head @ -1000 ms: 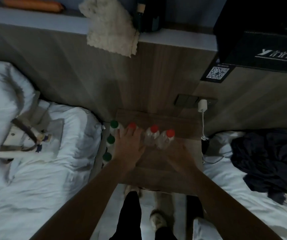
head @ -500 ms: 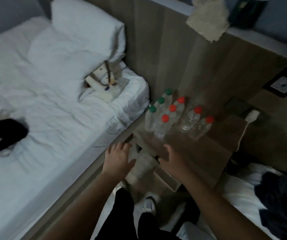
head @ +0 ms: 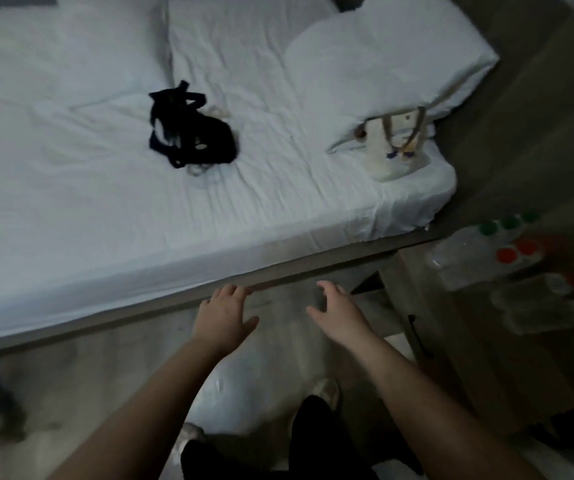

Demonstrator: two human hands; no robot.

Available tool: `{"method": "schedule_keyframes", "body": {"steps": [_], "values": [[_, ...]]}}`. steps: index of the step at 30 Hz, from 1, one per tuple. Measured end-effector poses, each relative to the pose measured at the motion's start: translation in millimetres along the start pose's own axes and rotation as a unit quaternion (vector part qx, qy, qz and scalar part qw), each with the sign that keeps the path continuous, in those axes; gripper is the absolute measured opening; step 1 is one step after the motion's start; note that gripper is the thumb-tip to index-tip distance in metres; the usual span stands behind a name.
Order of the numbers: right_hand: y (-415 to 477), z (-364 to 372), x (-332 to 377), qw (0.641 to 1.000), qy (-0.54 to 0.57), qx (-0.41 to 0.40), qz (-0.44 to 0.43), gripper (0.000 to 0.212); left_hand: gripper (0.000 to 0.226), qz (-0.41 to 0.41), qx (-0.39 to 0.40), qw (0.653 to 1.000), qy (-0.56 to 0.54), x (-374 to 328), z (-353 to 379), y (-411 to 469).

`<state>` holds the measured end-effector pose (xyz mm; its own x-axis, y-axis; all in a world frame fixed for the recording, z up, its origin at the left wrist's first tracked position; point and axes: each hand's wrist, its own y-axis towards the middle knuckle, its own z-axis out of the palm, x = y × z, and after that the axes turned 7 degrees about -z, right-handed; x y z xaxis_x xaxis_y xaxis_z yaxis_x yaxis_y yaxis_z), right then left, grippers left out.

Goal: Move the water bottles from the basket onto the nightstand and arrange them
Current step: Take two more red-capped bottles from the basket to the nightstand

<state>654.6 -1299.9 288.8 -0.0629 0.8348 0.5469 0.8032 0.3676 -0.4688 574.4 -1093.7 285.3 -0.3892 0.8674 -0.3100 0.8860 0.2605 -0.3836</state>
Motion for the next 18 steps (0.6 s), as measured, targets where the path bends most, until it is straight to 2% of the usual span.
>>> {"method": "schedule_keyframes", "body": {"steps": [9,18], "values": [[-3,167,202,0.99,-0.067,0.067,-0.106,0.059,0.054,-0.108,-0.042,0.991,-0.07,229,-41,-94],[-10,264,310,0.96,-0.139,0.154,-0.188,0.056,0.053,-0.231,-0.074,0.959,-0.144,364,-55,-161]]}}
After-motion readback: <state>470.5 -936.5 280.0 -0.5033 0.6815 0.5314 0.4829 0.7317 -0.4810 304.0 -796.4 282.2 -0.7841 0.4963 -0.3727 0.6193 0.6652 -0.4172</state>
